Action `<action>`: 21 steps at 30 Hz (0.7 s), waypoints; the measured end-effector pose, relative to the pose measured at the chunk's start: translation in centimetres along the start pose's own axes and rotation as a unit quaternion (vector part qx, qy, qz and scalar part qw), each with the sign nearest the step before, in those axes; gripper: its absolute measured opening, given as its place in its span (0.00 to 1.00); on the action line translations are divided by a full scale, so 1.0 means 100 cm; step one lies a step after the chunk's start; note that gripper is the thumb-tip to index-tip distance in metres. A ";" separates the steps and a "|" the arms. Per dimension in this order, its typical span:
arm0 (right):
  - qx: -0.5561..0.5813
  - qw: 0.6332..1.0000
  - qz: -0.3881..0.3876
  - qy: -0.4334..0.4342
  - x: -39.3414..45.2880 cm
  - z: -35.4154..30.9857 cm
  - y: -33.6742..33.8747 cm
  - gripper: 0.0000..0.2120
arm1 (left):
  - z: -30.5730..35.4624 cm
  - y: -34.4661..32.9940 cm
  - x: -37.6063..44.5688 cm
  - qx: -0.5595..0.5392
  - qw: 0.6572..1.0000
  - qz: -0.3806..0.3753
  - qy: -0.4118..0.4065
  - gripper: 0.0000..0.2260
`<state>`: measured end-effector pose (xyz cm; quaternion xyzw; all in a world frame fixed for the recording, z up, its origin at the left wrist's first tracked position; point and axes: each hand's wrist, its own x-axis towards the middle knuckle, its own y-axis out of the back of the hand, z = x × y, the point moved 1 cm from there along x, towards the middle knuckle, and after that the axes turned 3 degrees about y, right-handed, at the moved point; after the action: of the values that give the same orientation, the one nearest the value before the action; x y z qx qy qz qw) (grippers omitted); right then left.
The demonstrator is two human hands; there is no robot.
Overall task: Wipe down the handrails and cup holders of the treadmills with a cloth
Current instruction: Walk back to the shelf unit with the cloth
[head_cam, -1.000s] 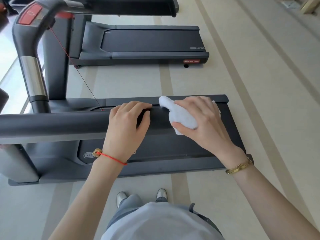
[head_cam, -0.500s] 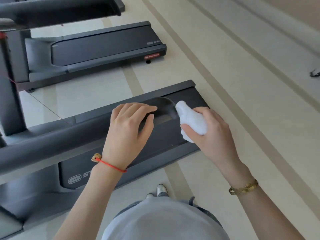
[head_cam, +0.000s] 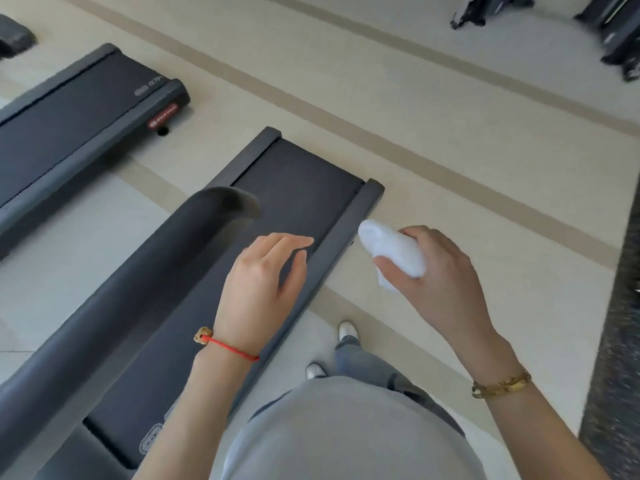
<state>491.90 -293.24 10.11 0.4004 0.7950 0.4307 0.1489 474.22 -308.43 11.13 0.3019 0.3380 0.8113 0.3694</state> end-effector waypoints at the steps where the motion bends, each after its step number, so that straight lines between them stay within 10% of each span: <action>1: 0.000 1.000 0.004 -0.016 -0.003 0.005 0.002 0.18 | 0.000 -0.004 0.004 -0.002 1.000 -0.011 -0.005 0.09; 21: -0.012 0.990 0.063 -0.122 0.109 0.158 0.098 0.18 | 0.084 -0.146 0.182 -0.042 0.997 -0.061 -0.035 0.10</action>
<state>499.13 -272.97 9.91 0.4978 0.7388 0.3964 0.2218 476.32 -283.78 9.18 0.2934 0.3082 0.7896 0.4421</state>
